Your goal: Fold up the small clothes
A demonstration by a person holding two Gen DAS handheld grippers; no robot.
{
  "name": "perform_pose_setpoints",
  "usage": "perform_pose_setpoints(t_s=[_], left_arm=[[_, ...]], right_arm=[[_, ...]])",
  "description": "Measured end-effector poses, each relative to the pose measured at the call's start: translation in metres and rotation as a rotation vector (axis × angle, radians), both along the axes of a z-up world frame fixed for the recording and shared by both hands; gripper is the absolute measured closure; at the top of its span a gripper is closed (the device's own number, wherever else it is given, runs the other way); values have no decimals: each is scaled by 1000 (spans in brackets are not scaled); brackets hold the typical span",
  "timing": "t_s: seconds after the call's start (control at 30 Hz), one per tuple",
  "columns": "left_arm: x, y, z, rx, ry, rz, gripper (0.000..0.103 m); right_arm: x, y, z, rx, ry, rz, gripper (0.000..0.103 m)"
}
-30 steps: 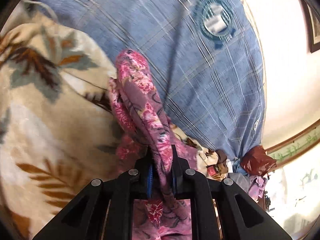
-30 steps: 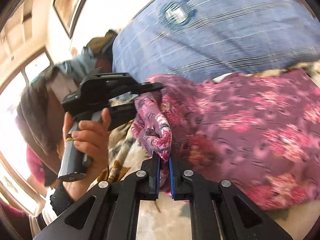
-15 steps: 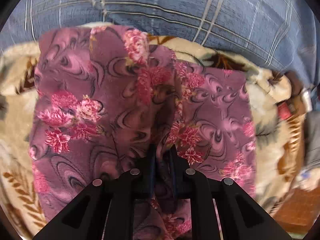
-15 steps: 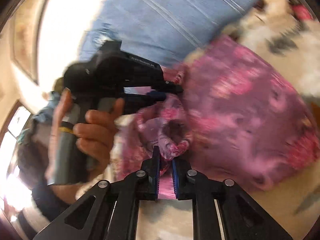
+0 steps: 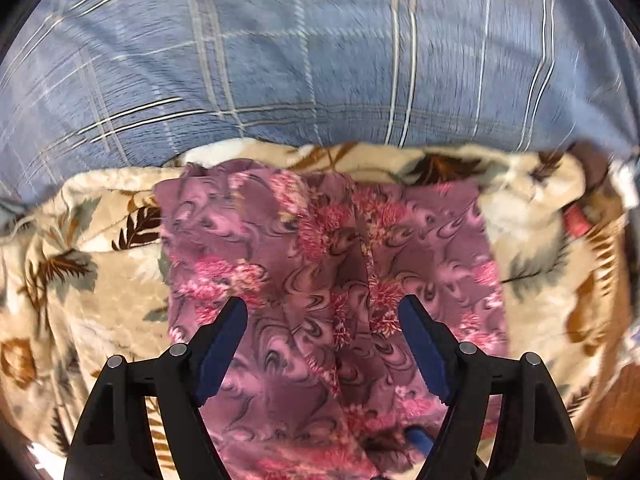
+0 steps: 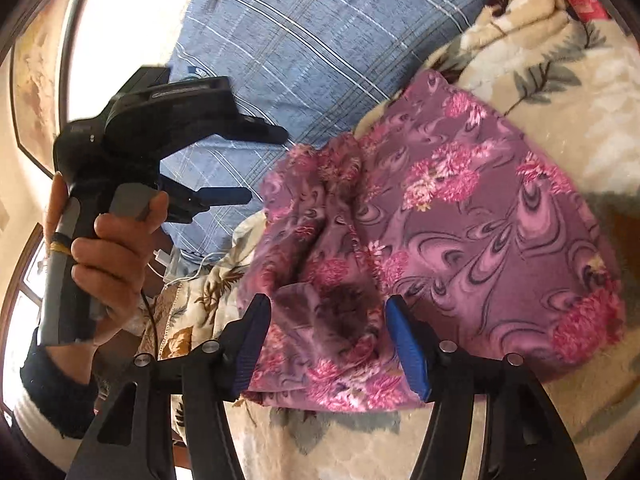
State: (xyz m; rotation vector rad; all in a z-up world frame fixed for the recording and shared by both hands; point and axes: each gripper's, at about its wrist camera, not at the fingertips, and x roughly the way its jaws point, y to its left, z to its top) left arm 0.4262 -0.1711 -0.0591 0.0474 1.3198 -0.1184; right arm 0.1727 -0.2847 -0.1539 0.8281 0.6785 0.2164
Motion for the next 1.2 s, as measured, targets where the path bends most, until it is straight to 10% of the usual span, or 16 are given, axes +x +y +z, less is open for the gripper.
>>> perform_pose_setpoints(t_s=[0.3,0.4,0.47,0.53,1.0,1.2], left_arm=[[53,-23,-73,179,134,-38,32],[58,-14,-91,206,171,4,54],[60,-9,-95,194,165,20,64],[58,-7,-92,160,144,29,87],[20,-89,-34,-83,-47,-70,90],[46,-142,-114,-71,66,-47,88]], right_arm=[[7,14,-5,-1,-19,14,40],[7,21,-2,3,-58,41,42],[12,30,1,-33,-75,69,53],[20,39,-3,-70,-49,108,90],[-26,-29,15,190,-166,-68,91],[-54,-89,-17,324,-78,-249,89]])
